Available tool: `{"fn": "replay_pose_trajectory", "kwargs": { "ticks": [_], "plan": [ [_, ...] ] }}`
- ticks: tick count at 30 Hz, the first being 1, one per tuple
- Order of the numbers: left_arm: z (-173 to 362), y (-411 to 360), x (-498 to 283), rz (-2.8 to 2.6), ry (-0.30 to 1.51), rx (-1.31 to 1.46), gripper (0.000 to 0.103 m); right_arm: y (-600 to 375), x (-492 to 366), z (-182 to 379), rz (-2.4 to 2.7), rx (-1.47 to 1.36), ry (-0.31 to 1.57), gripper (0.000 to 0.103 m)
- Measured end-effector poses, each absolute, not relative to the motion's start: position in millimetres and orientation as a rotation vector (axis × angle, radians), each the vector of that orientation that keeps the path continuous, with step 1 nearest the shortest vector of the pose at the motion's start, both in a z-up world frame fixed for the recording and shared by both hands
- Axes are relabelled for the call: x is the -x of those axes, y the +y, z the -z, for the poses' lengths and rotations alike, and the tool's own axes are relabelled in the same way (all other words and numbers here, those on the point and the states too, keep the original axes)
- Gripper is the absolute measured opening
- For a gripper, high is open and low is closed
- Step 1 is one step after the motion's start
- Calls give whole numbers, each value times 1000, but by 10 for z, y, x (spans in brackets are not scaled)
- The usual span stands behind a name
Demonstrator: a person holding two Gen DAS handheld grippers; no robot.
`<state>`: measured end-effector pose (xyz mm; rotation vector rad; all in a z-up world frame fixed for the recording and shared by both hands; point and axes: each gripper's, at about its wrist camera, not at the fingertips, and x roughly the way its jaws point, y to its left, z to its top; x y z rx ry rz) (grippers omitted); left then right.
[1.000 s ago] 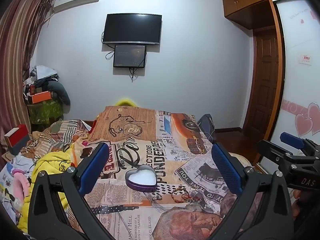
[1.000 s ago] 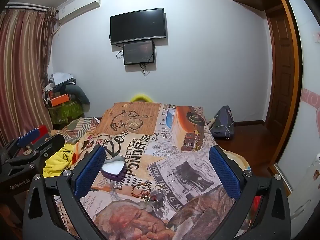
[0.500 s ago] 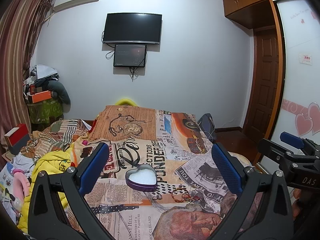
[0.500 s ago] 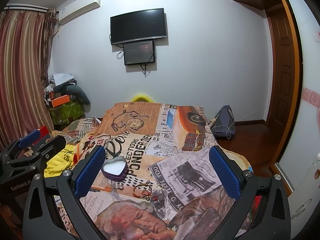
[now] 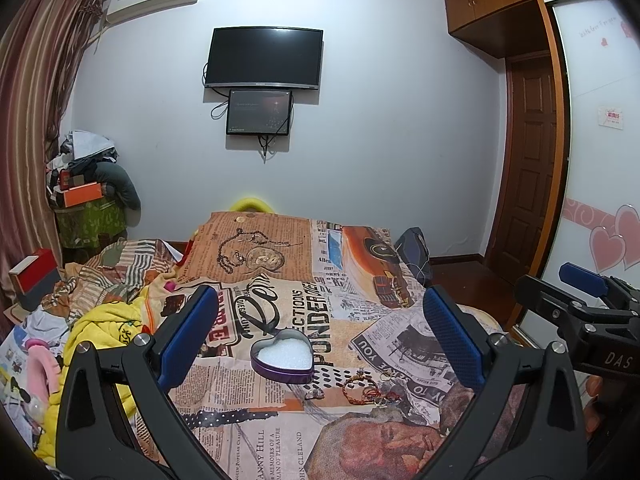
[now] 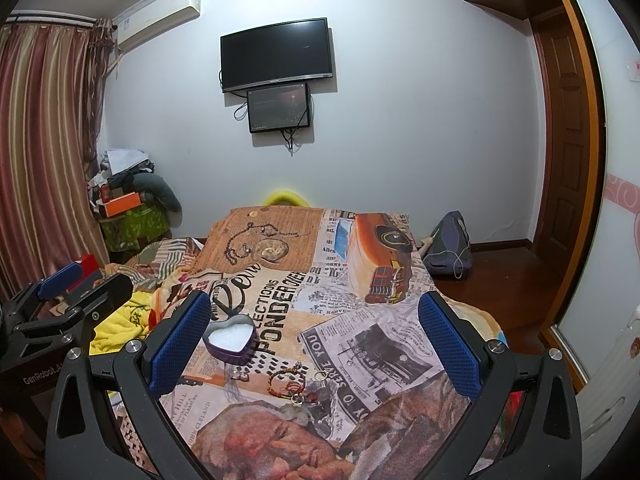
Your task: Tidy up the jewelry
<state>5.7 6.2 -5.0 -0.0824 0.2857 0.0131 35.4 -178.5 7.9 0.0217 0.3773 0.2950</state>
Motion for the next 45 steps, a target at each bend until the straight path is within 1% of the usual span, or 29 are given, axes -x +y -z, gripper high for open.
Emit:
{"fn": "replay_pose_trajectory", "kwargs": {
  "ticks": [33, 40, 45],
  "plan": [
    [55, 41, -60, -13, 292, 79, 103, -1847, -397, -88, -277, -43, 393, 103],
    [109, 77, -174, -16, 318, 88, 103, -1870, -475, -17, -268, -36, 413, 103],
    [215, 117, -361, -10, 365, 95, 103, -1876, -627, 122, -259, -22, 459, 103]
  ]
}}
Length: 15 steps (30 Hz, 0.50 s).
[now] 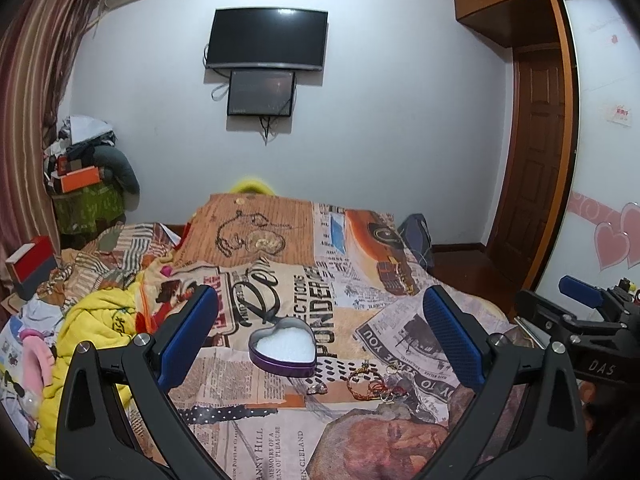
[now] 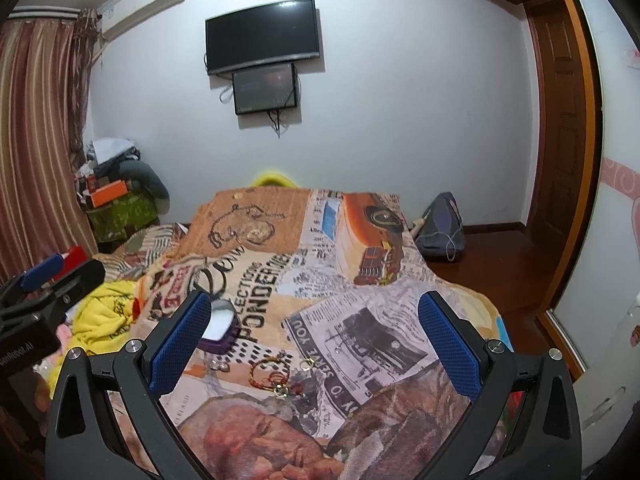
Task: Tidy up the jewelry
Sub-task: 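Grasp a silver ring with the left gripper while the right gripper grasps a small ring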
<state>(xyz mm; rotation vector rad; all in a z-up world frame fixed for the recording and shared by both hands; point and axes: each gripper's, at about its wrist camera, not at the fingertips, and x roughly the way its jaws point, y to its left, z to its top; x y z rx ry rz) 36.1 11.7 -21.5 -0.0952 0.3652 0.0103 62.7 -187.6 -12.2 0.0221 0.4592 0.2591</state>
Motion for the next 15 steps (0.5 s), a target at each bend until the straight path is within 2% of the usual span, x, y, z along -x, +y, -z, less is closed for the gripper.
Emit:
{"fn": "replay_pose_trajectory", "kwargs": {
  "ticks": [15],
  "plan": [
    [1072, 118, -1150, -11, 609, 69, 103, -2010, -1200, 822, -263, 33, 709, 103]
  ]
}}
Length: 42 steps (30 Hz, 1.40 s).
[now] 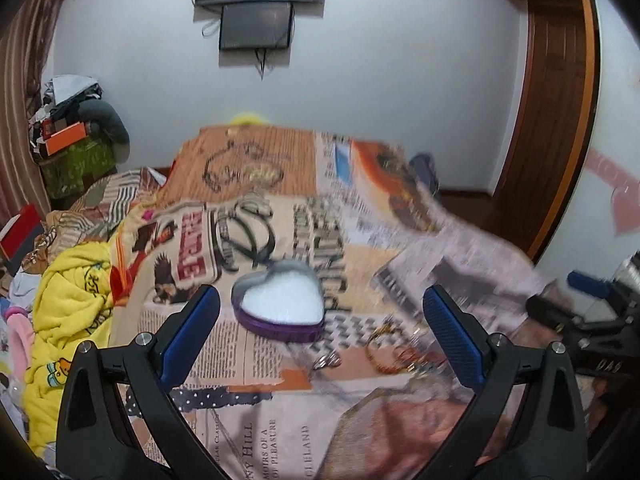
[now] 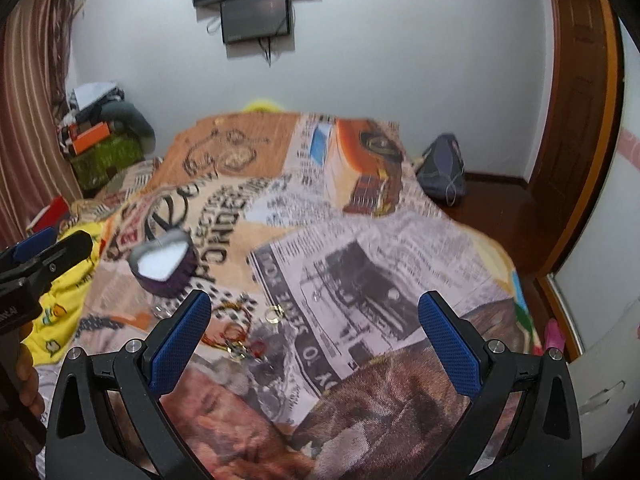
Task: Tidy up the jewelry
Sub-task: 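Grasp a silver ring with the left gripper while the right gripper grasps a small ring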
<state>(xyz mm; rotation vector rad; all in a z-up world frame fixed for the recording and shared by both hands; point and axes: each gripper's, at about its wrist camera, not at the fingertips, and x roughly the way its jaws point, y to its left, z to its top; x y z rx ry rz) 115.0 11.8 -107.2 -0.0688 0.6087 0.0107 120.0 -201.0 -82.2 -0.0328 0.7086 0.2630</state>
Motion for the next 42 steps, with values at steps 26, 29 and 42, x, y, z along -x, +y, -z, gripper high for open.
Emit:
{"fn": "replay_pose_trajectory", "kwargs": {
  "ticks": [26, 29, 42],
  "plan": [
    [2014, 199, -1683, 75, 952, 150, 57, -2019, -2205, 1682, -437, 72, 1004, 48],
    [2013, 159, -1673, 91, 954, 136, 47, -1938, -2304, 1749, -444, 102, 1031, 39],
    [2057, 88, -1659, 114, 935, 105, 28, -1791, -2382, 1891, -457, 170, 1066, 9]
  ]
}}
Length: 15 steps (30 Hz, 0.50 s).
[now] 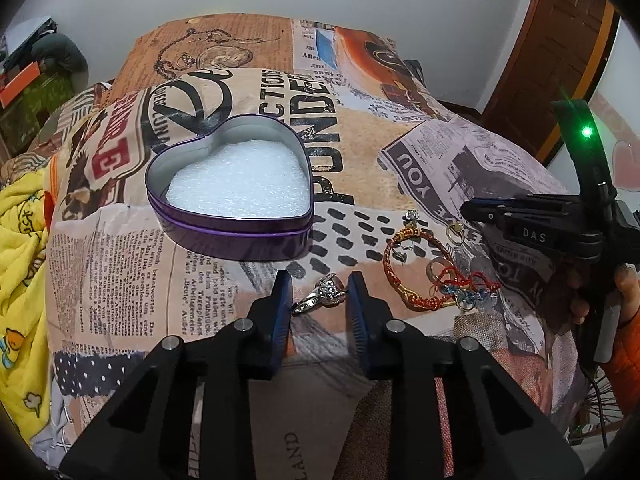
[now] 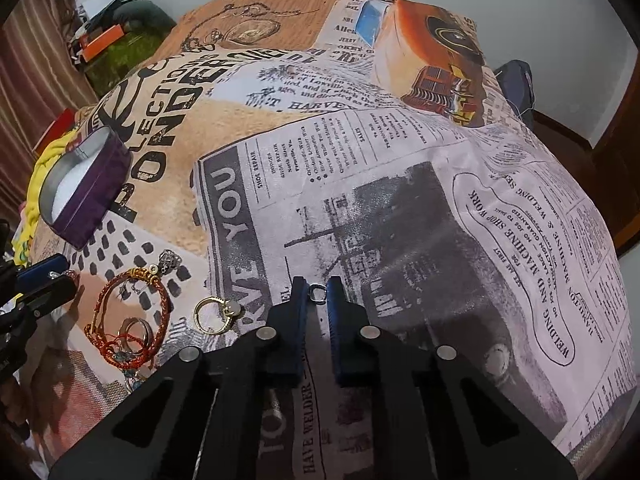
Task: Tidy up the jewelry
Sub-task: 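Grasp a silver ring with the left gripper while the right gripper grasps a small ring, then carry both rings over the heart tin and open both grippers to drop them in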
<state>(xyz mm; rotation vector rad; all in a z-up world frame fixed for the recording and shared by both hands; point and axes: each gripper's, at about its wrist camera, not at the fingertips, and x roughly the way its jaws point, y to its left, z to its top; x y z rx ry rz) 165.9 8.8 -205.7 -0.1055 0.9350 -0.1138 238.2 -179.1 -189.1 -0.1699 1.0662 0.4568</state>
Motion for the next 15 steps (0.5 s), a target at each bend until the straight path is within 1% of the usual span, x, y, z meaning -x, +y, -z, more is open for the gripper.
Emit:
{"fn": "replay_pose_trajectory", "kwargs": {
  "ticks": [7, 15],
  "plan": [
    [1954, 182, -1590, 108, 922, 134, 27, -1830, -2333, 1774, -452, 135, 1062, 9],
    [1652, 346, -1489, 77, 846, 125, 27, -1745, -2146, 1378, -480, 108, 976, 9]
  ]
}}
